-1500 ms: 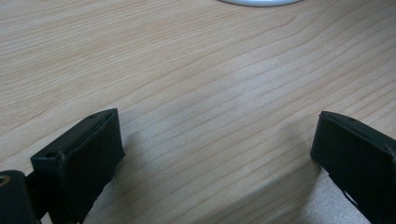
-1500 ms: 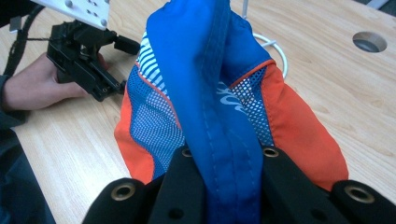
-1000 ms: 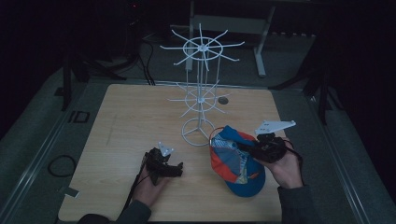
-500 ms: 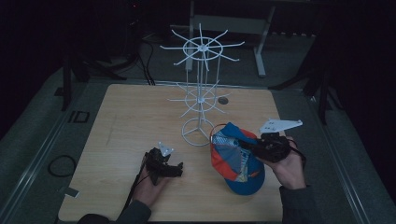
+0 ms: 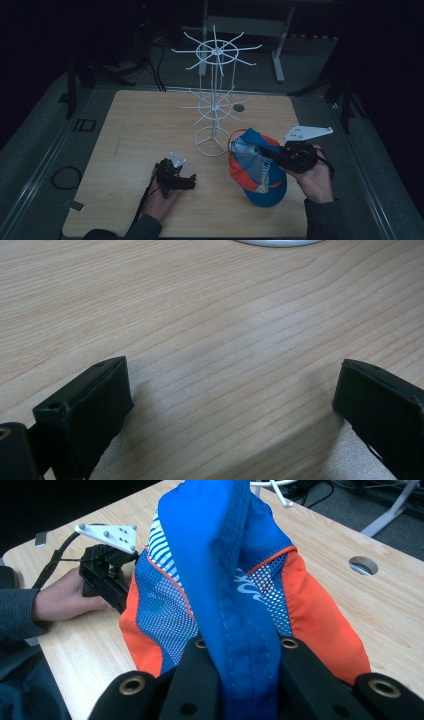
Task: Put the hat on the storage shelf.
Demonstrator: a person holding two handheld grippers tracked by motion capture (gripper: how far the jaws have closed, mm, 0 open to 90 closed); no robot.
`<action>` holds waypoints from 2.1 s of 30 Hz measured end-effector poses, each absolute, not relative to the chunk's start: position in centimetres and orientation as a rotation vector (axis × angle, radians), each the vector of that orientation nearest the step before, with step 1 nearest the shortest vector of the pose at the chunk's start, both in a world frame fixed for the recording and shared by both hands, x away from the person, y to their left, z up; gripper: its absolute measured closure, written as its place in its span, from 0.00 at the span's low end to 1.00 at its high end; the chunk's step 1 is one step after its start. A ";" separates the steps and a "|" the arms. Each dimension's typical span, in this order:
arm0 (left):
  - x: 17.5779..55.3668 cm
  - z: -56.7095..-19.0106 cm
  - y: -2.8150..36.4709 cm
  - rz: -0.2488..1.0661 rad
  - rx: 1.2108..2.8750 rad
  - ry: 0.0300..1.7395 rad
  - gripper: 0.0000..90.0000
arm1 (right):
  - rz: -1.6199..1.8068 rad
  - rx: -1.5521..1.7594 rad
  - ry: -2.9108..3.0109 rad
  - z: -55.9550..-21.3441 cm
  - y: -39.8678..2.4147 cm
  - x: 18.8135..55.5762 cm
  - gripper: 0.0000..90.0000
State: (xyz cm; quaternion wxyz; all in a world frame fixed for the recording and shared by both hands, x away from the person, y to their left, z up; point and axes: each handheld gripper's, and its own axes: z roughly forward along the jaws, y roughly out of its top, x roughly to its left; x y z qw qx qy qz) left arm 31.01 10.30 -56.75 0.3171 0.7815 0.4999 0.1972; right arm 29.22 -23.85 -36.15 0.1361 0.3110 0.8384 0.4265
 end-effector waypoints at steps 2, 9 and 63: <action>31.0 -56.7 10.3 0.519 2.057 1.316 0.03 | 1.237 0.897 2.422 -36.0 -23.9 29.2 0.97; 31.0 -56.7 10.3 0.519 2.057 1.316 0.03 | 1.247 0.892 2.401 -35.4 -24.0 29.1 0.97; 31.0 -56.7 10.3 0.519 2.057 1.316 0.03 | 1.360 0.842 2.281 -31.3 -24.9 29.6 0.97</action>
